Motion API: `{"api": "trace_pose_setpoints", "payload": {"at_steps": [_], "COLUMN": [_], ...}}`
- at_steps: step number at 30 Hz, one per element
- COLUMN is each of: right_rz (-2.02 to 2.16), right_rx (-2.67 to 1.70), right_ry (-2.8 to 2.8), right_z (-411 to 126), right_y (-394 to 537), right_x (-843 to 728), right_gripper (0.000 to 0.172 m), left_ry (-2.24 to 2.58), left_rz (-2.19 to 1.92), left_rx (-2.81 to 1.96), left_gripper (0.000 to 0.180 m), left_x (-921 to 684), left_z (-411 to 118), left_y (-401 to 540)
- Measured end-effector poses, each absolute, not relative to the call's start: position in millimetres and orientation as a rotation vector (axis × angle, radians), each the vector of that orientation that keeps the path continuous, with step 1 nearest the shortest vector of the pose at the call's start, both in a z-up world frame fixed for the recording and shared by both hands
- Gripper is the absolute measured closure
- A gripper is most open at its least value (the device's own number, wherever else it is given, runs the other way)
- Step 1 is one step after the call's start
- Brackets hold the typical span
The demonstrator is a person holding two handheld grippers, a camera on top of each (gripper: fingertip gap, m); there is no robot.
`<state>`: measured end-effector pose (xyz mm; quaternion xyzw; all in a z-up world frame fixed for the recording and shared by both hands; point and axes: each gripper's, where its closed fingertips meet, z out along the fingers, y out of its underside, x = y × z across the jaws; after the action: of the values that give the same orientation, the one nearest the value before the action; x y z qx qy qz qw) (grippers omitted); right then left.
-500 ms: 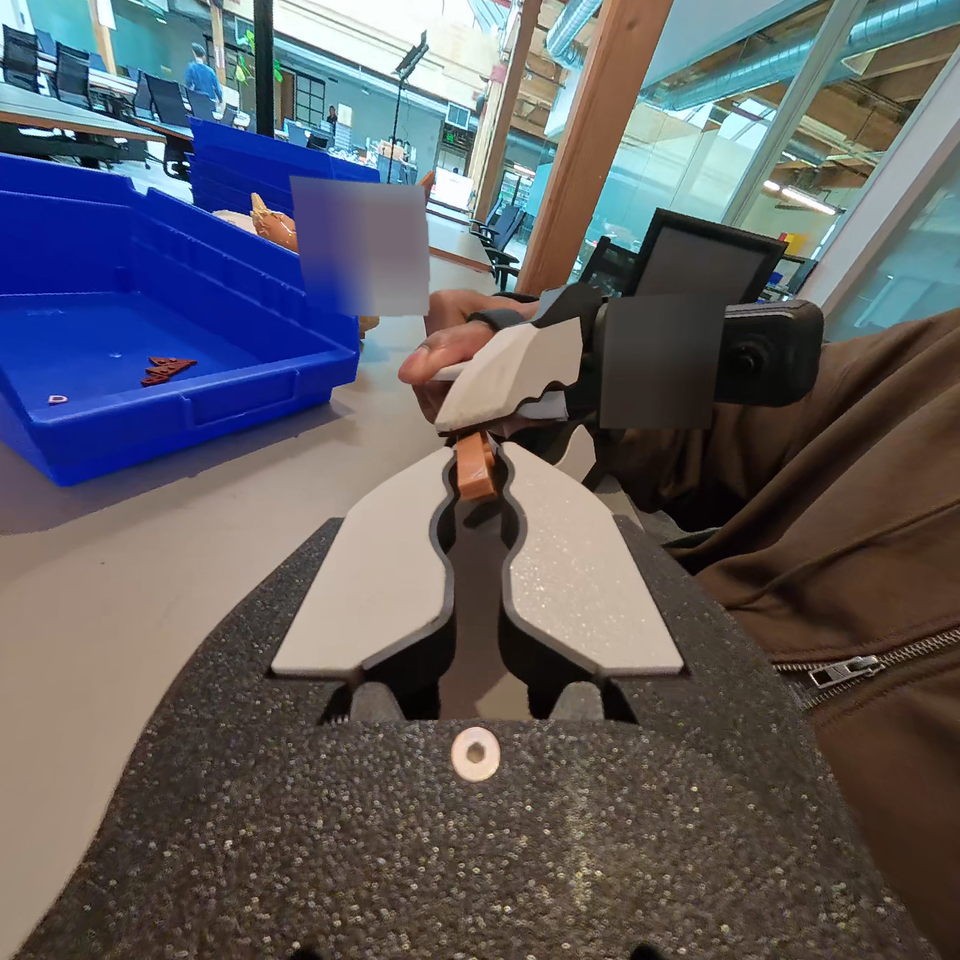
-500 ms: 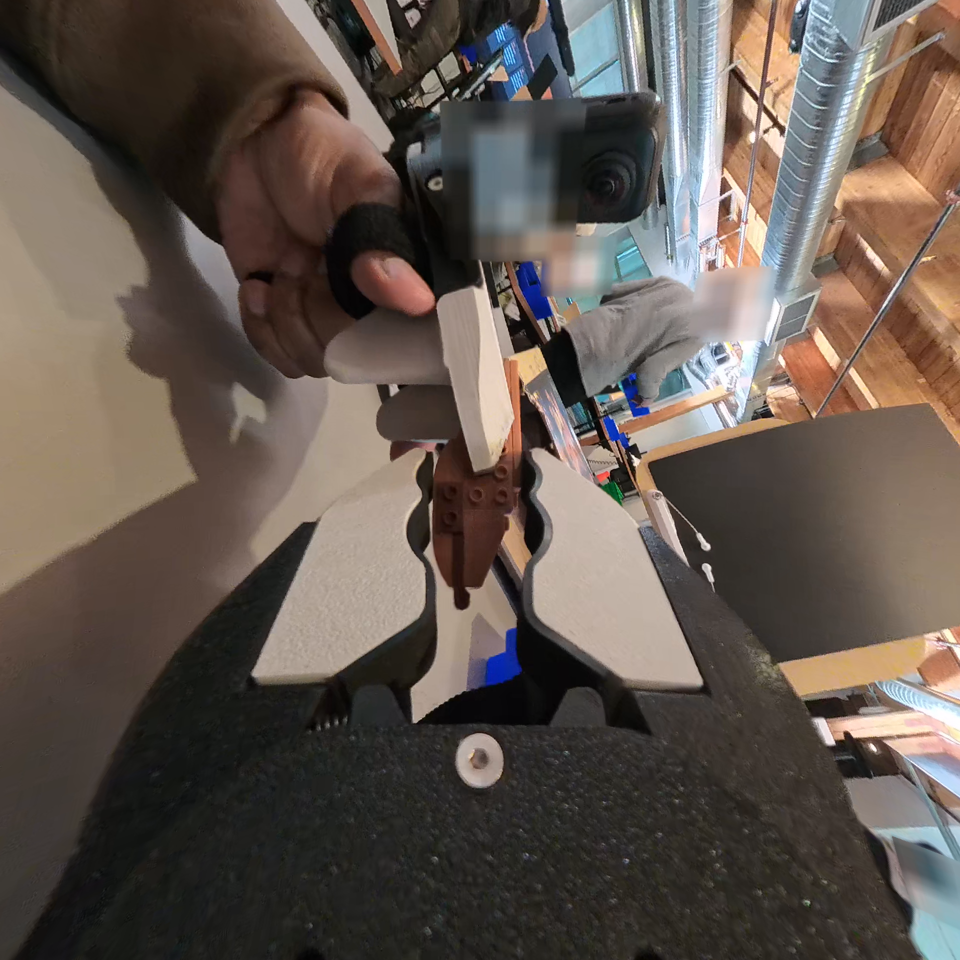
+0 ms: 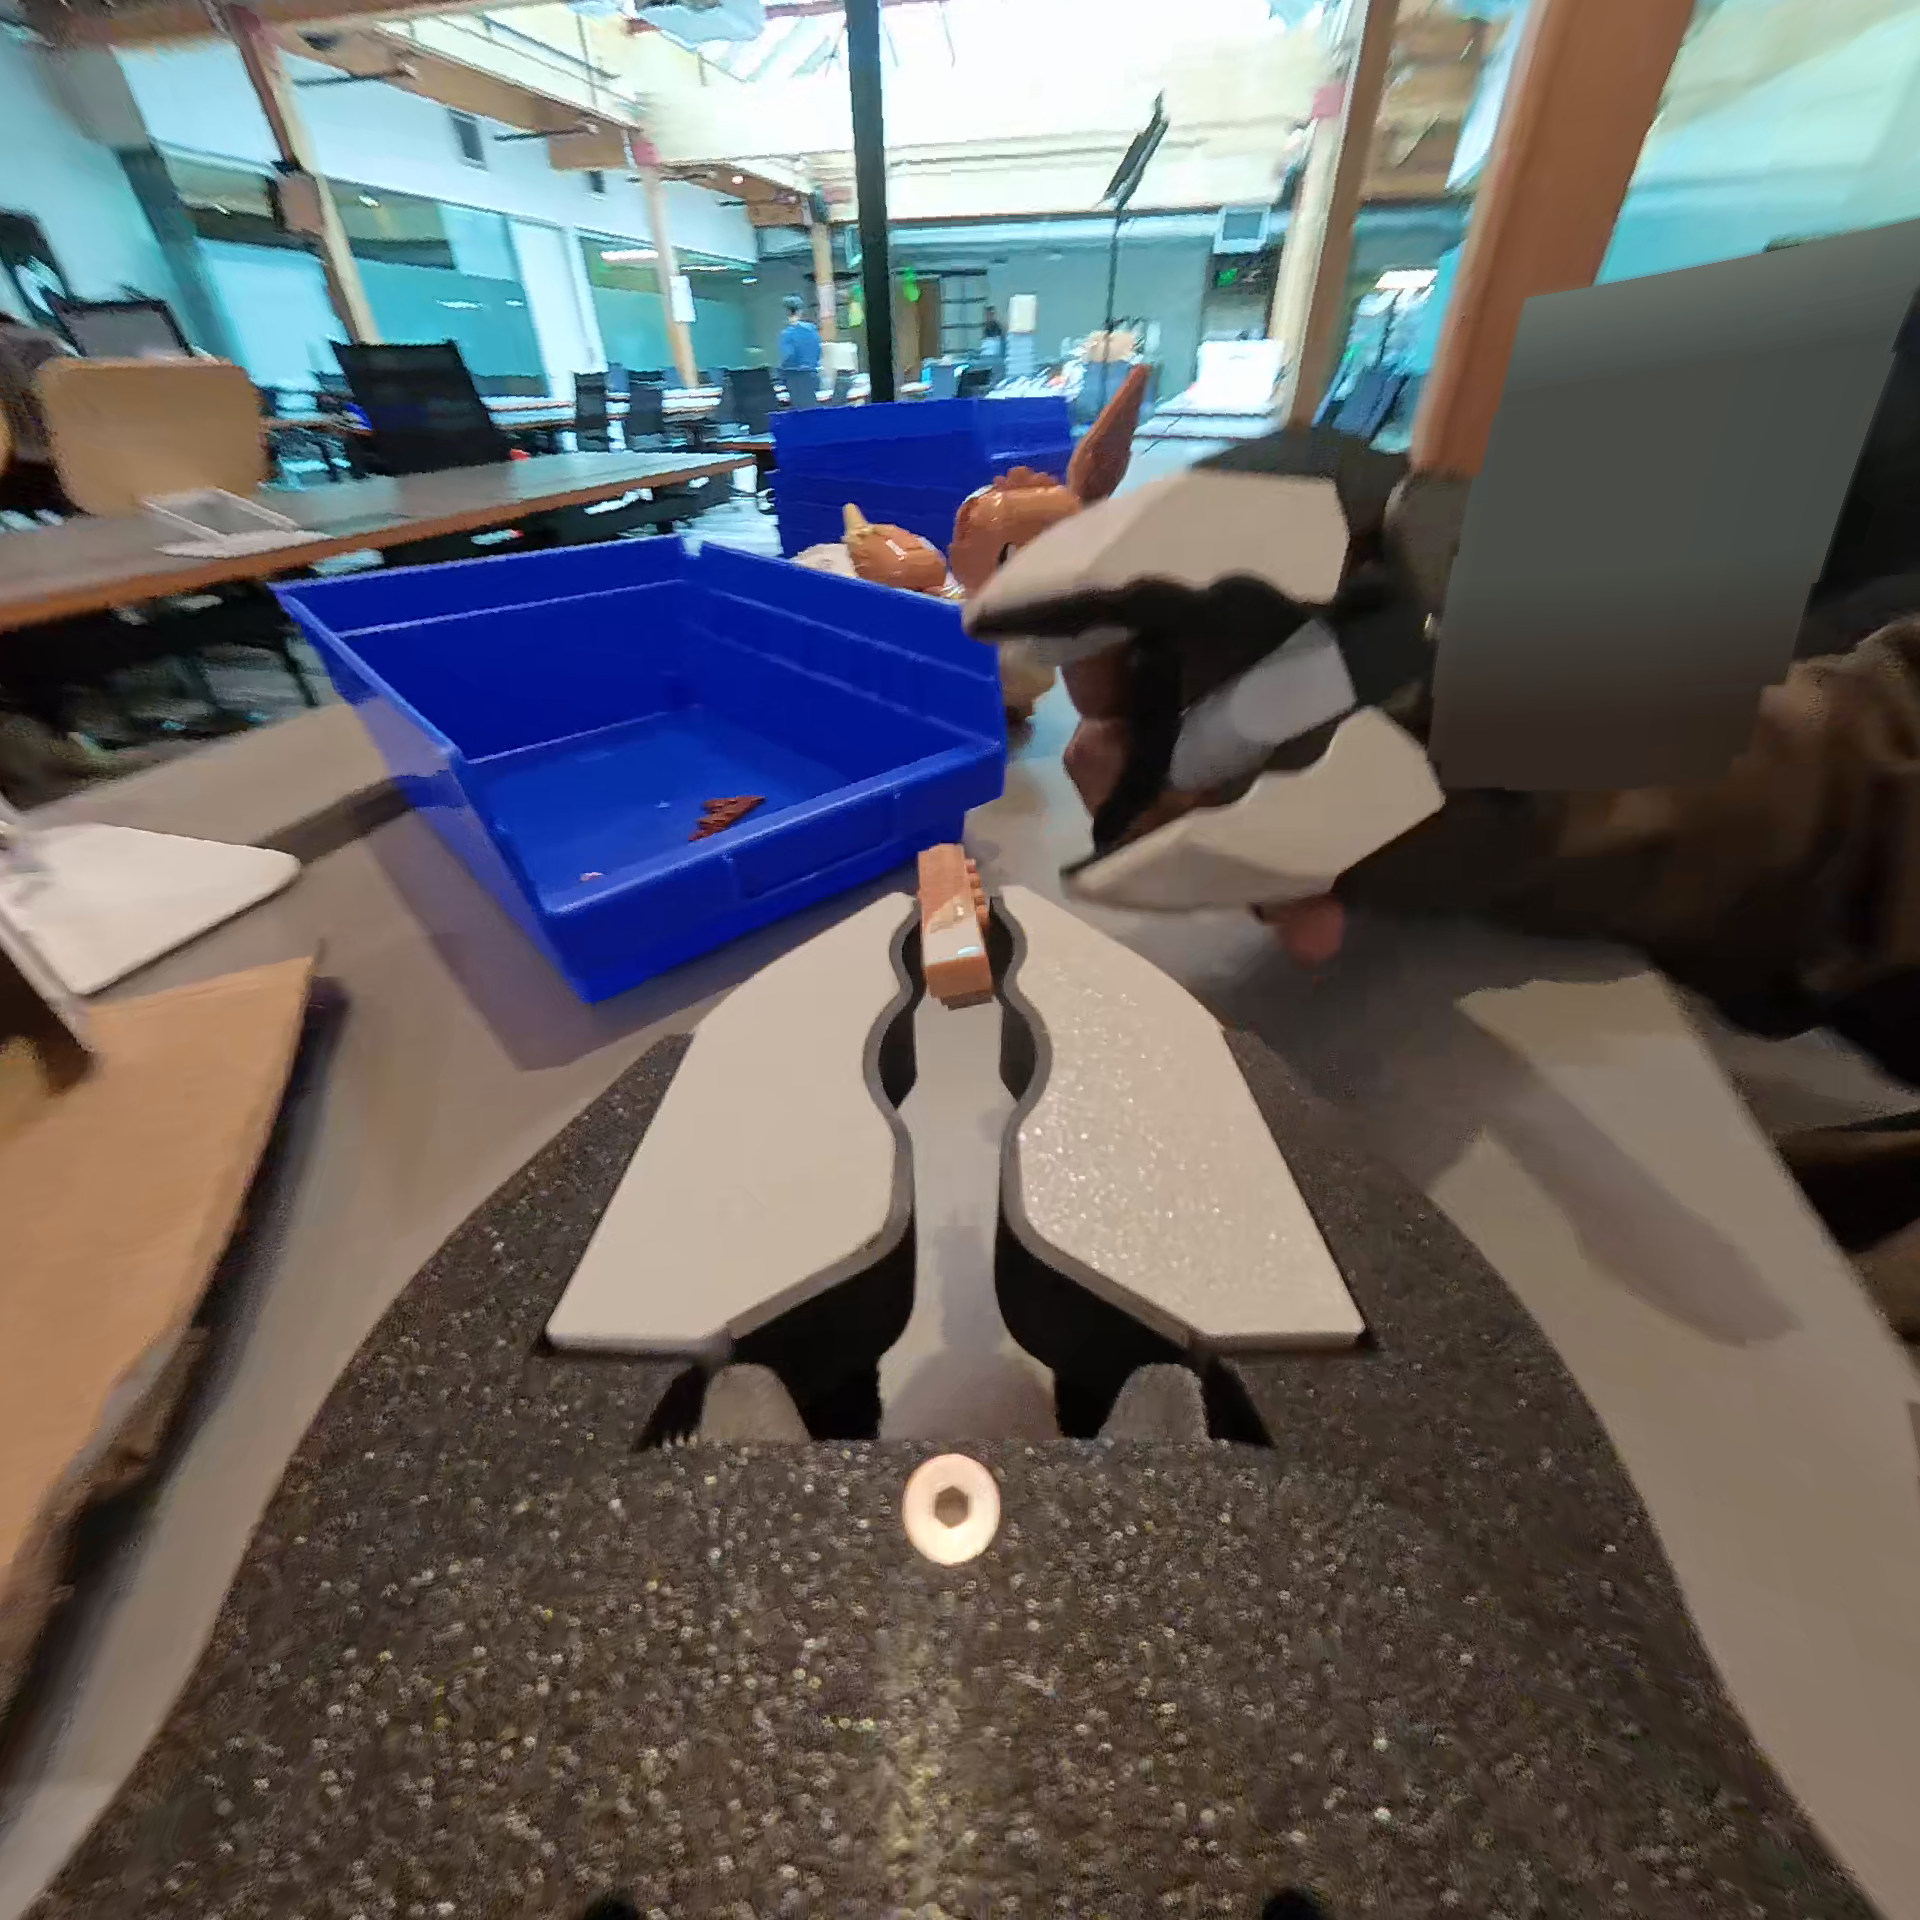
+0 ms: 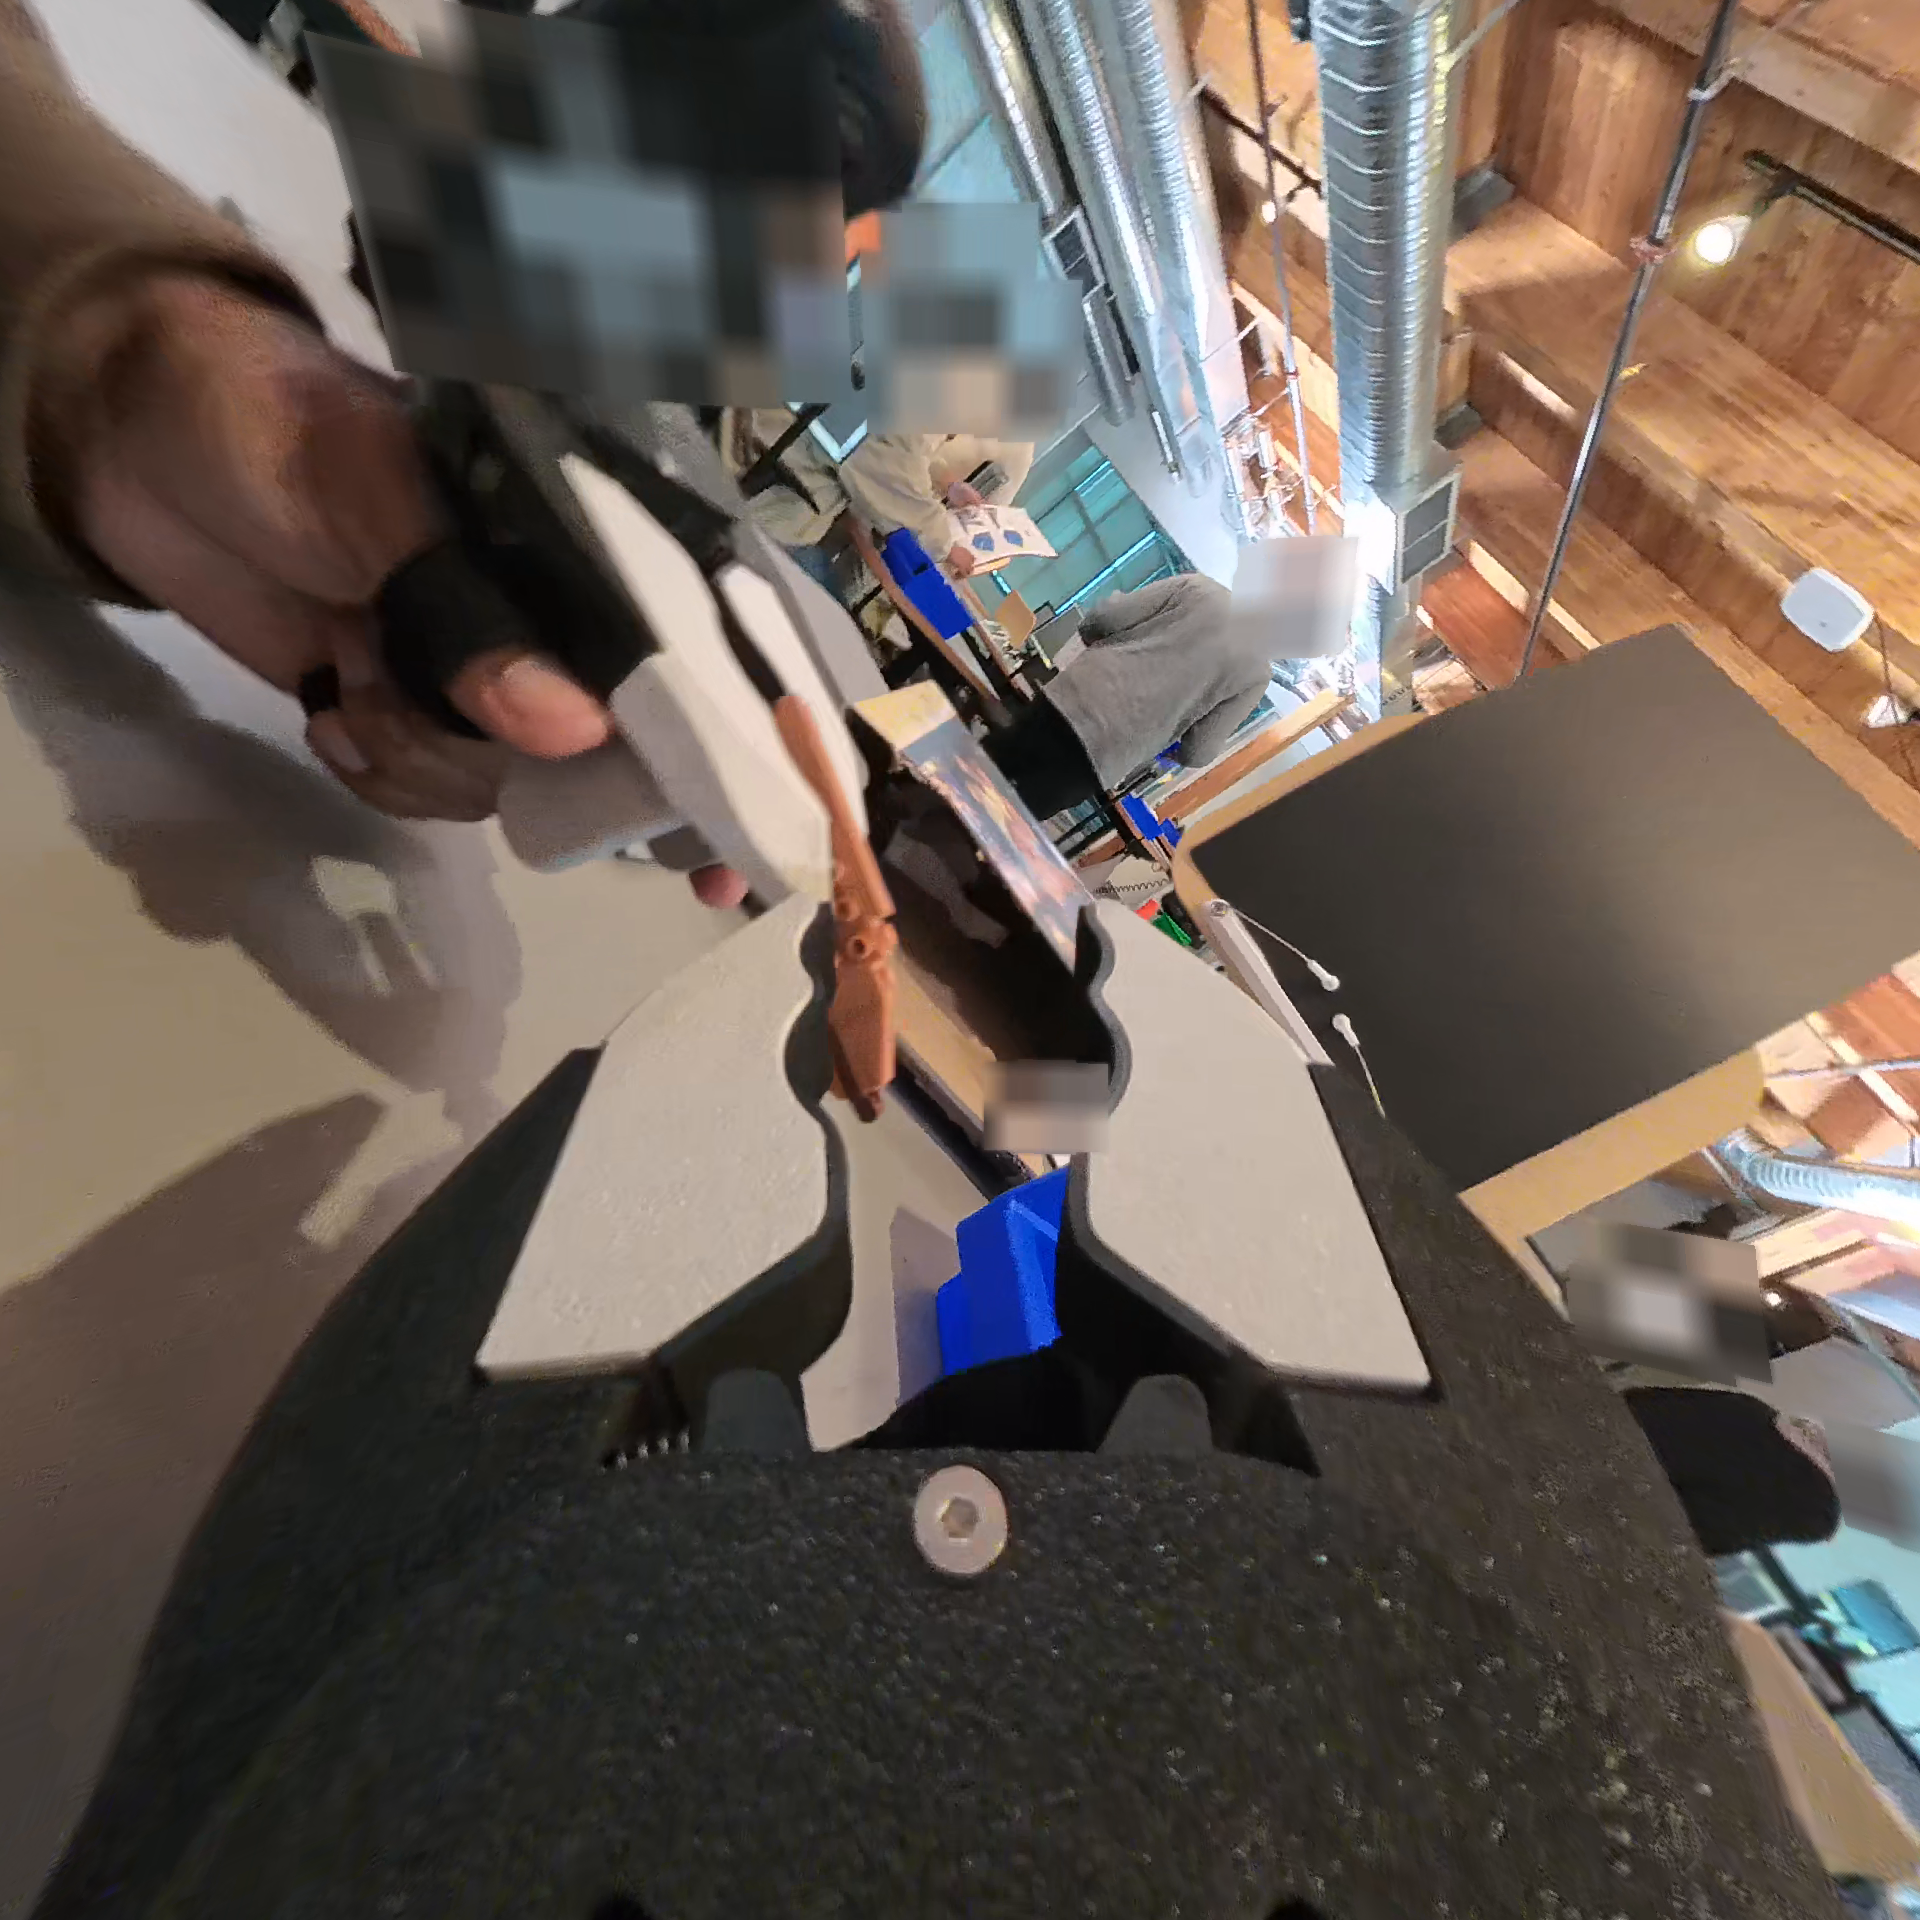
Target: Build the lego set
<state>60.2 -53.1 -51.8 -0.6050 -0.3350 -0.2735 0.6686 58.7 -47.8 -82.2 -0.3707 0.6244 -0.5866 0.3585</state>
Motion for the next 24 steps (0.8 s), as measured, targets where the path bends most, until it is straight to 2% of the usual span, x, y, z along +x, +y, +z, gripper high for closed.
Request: {"api": "trace_pose_setpoints", "payload": {"at_steps": [4, 12, 24], "right_rz": [-0.551, -0.713, -0.962], "right_rx": [-1.351, -1.489, -1.562], "right_ry": [-0.628, -0.451, -0.57], "right_z": [-39, -51, -78], "right_y": [-56, -48, -37], "right_x": [76, 128, 135], "right_gripper": [0.137, 0.172, 0.172], "left_ry": [1.701, 1.828, 1.792], "left_rz": [-1.26, -0.917, -0.759], "left_rx": [-0.849, -0.711, -0.593], "left_gripper": [0.17, 0.17, 0.17], "left_x": [63, 69, 69], "left_z": [-98, -124, -116], "left_y": [-55, -58, -58]}}
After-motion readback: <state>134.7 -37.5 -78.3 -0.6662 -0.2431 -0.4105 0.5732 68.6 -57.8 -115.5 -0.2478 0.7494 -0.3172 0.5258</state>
